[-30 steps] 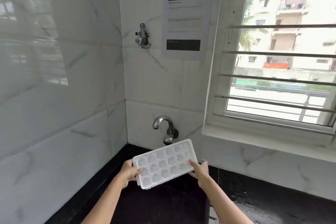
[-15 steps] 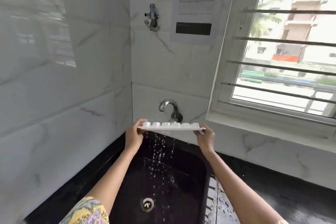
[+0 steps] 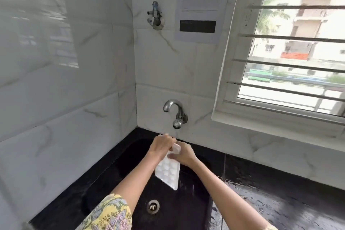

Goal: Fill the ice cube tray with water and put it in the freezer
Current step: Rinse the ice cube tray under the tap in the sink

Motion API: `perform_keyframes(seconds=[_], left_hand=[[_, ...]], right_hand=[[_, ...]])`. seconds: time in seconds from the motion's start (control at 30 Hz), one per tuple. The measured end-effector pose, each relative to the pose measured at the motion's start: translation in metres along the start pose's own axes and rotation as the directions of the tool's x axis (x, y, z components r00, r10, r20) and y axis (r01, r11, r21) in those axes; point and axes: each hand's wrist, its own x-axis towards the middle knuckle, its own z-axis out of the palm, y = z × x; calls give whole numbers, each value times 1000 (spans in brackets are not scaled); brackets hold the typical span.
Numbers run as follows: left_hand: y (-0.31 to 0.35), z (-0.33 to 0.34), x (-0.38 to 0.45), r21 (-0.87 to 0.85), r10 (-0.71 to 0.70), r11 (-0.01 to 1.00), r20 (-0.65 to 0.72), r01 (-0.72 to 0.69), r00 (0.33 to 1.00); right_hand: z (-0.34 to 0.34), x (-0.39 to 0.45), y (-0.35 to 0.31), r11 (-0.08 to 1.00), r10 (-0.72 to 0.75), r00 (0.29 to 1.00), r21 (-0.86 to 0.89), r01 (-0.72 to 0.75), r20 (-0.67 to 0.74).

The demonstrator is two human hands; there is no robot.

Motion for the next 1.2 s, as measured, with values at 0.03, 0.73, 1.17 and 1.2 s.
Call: perform_keyframes(seconds=[0.03,0.73,1.17,1.2], left_hand=[[0,-3,2,-87,-31,996,-66,25,997],[-67,7,0,-752,-606,405,205,520,769],[-61,153,-72,-329,-500,532,622,780,603],[-58,153,-66,-326,-493,539,626,777,605]], right_hand=[[-5,1,-4,999,-26,995,-47,21,-100],[-94,-3,23,923,292,931,321,-213,-221],[-10,-65,108,931,353,934,-73,-356,-55],[-11,-68,108,924,378,923,-23,-381,-75]])
